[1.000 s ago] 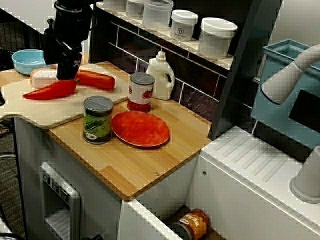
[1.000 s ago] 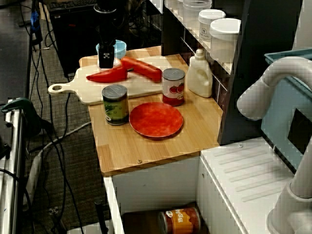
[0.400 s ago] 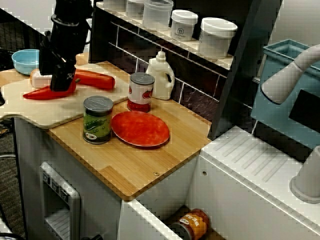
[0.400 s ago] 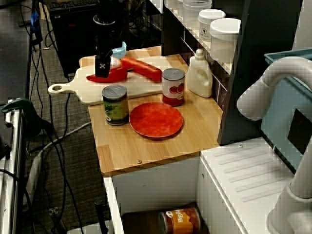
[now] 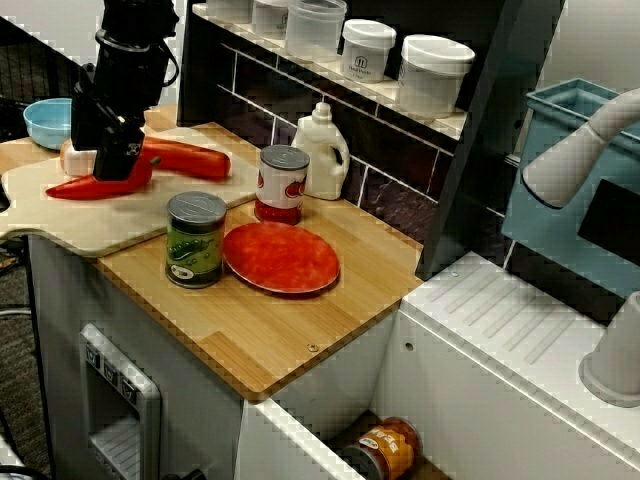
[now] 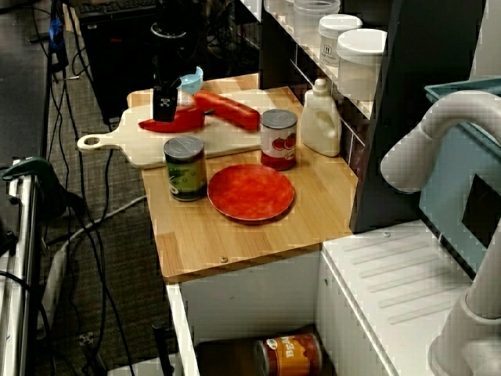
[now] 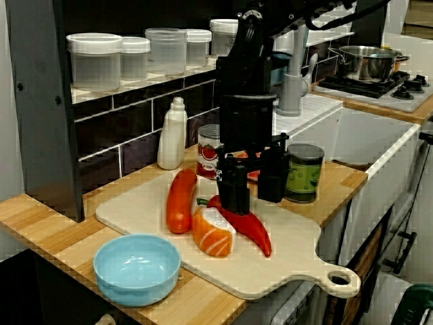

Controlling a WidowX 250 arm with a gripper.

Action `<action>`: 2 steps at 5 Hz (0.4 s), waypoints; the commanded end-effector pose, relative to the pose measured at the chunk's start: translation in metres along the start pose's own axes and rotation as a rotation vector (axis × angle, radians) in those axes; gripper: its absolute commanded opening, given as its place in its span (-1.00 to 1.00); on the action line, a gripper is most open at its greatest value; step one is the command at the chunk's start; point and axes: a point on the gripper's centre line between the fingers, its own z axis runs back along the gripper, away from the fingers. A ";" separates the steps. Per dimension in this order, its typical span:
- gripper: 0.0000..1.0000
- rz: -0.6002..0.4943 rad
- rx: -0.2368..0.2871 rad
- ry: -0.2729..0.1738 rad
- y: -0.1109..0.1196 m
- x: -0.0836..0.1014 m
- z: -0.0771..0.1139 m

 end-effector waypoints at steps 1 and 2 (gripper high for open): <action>1.00 -0.009 0.012 -0.031 0.007 0.003 0.007; 1.00 -0.016 0.013 -0.024 0.004 0.002 0.004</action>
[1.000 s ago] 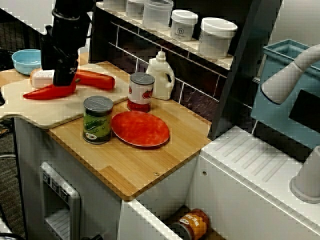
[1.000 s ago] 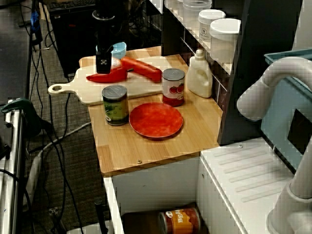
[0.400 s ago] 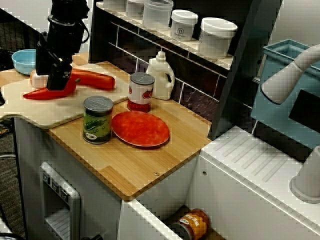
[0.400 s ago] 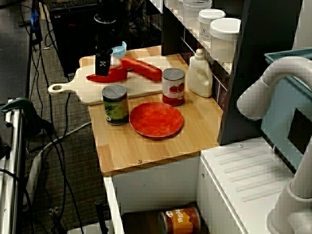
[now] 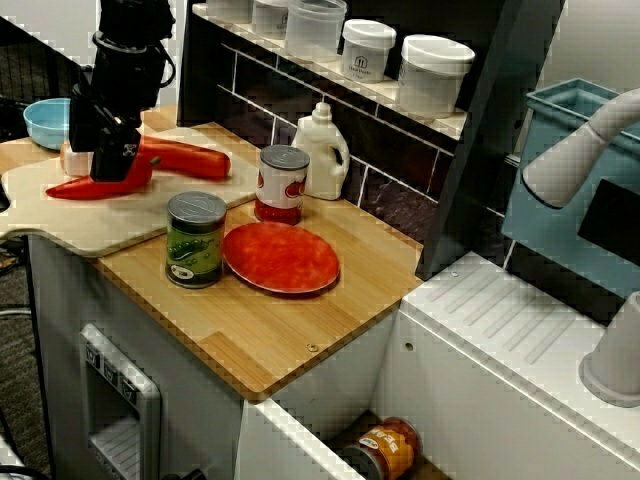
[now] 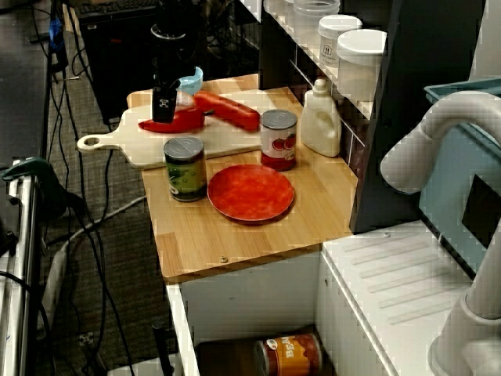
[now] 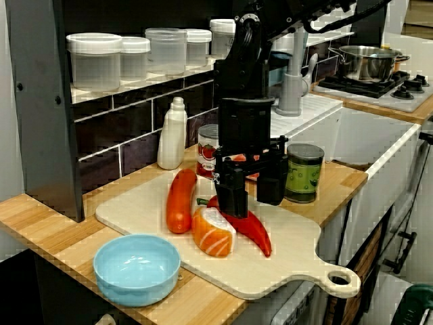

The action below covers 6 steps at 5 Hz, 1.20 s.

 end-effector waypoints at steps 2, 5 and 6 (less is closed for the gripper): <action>1.00 -0.027 0.020 -0.019 -0.011 -0.004 0.001; 1.00 -0.028 0.015 -0.013 -0.014 -0.004 -0.002; 1.00 0.003 -0.019 -0.024 -0.014 -0.002 0.001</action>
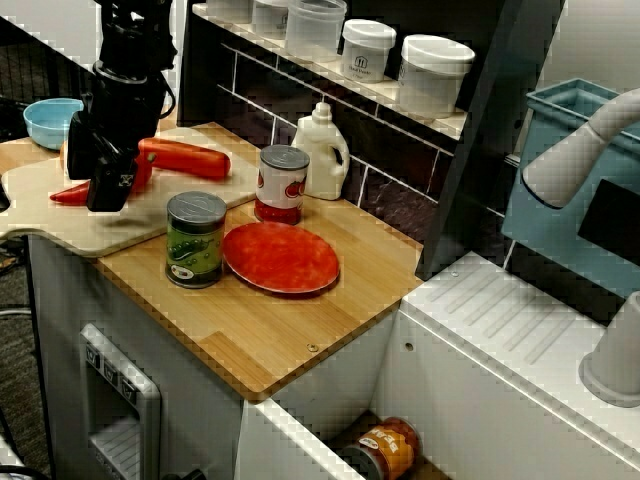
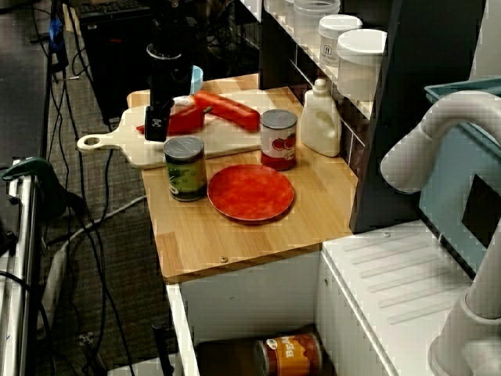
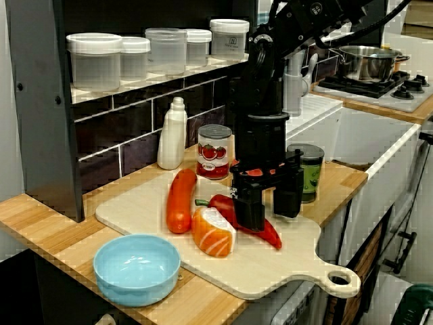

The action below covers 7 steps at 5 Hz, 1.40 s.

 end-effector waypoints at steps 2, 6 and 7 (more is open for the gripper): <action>1.00 0.114 -0.064 -0.057 0.009 0.008 0.031; 1.00 0.223 -0.082 -0.040 0.014 0.007 0.027; 1.00 0.240 -0.081 -0.041 0.015 0.008 0.026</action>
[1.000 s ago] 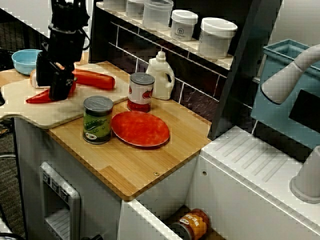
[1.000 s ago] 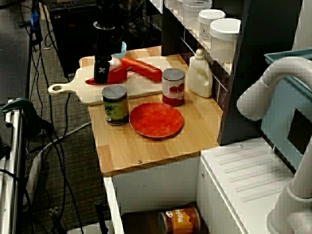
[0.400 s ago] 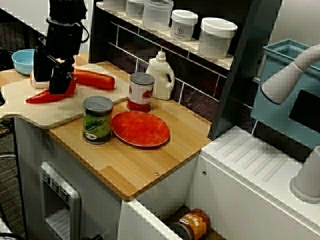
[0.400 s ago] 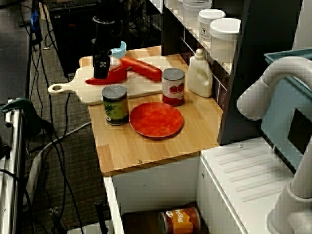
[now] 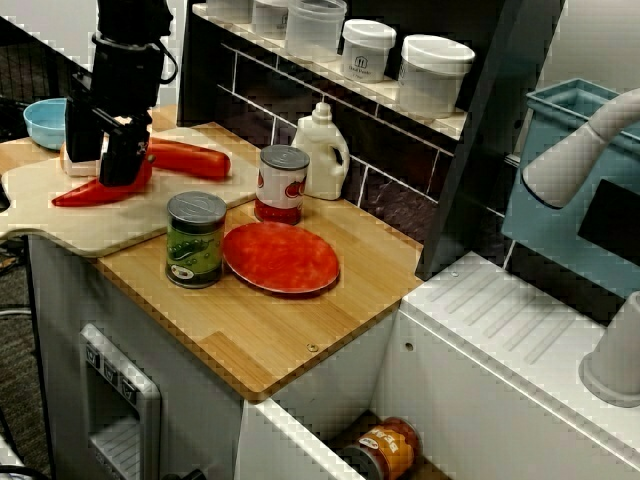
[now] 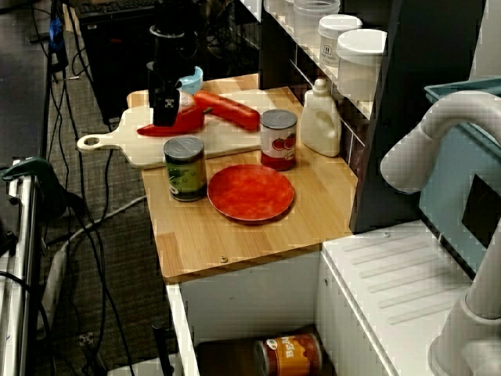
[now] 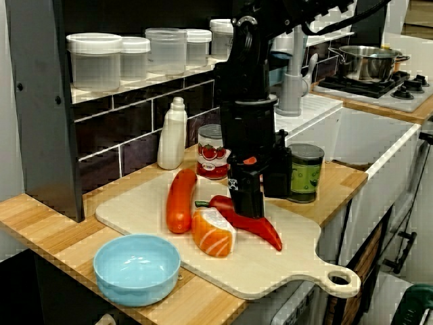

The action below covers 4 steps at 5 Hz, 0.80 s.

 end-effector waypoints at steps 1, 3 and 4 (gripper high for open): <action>1.00 0.054 0.008 -0.049 0.010 0.010 0.011; 1.00 0.084 -0.012 -0.060 0.018 0.017 0.010; 1.00 0.085 -0.005 -0.058 0.018 0.017 0.006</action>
